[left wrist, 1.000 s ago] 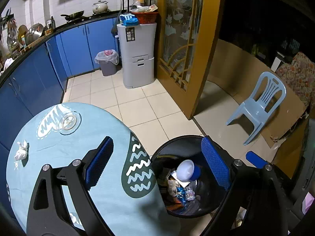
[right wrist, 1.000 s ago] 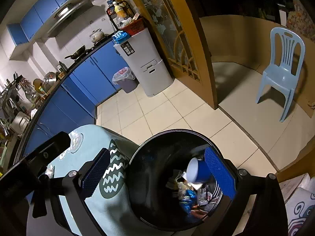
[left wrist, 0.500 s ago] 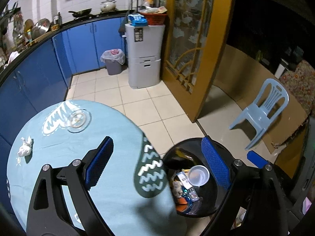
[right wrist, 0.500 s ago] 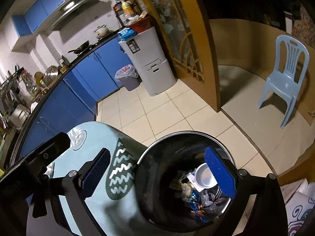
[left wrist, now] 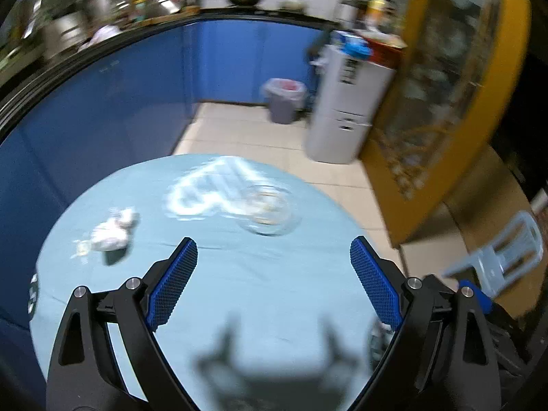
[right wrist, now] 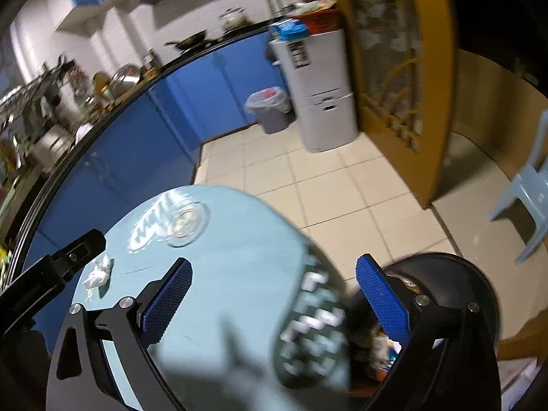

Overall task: Collect trash
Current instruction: 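Move both open tools back over the table, then grasp the white crumpled tissue with the left tool while the right tool grasps the clear plastic lid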

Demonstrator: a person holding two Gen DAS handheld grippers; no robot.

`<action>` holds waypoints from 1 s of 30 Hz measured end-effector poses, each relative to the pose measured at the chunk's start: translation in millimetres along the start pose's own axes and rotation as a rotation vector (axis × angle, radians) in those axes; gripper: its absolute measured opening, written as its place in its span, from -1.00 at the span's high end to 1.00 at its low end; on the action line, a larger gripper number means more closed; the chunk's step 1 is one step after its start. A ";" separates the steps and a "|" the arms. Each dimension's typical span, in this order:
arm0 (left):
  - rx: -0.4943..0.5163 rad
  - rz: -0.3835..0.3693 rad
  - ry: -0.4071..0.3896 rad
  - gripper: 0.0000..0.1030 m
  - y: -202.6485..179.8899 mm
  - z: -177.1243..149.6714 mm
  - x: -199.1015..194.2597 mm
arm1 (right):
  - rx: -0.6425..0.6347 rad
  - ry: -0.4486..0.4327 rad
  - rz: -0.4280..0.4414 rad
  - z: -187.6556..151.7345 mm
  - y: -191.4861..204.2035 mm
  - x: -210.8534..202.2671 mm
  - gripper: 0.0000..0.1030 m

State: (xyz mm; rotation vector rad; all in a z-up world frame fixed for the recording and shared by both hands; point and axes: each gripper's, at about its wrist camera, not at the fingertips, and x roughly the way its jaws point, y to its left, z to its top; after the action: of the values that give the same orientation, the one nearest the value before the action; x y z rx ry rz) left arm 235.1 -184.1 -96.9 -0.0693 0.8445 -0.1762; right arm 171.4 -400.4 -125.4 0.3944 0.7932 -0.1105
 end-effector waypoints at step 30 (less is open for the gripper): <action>-0.263 0.166 0.088 -0.74 178.1 3.2 70.2 | -0.243 0.142 0.026 11.0 155.7 138.0 -0.82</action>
State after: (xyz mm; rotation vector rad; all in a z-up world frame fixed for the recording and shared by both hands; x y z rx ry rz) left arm 305.9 -21.9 -169.9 -0.2388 0.9536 0.0891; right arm 313.2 -254.3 -169.6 0.1829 0.9292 0.0387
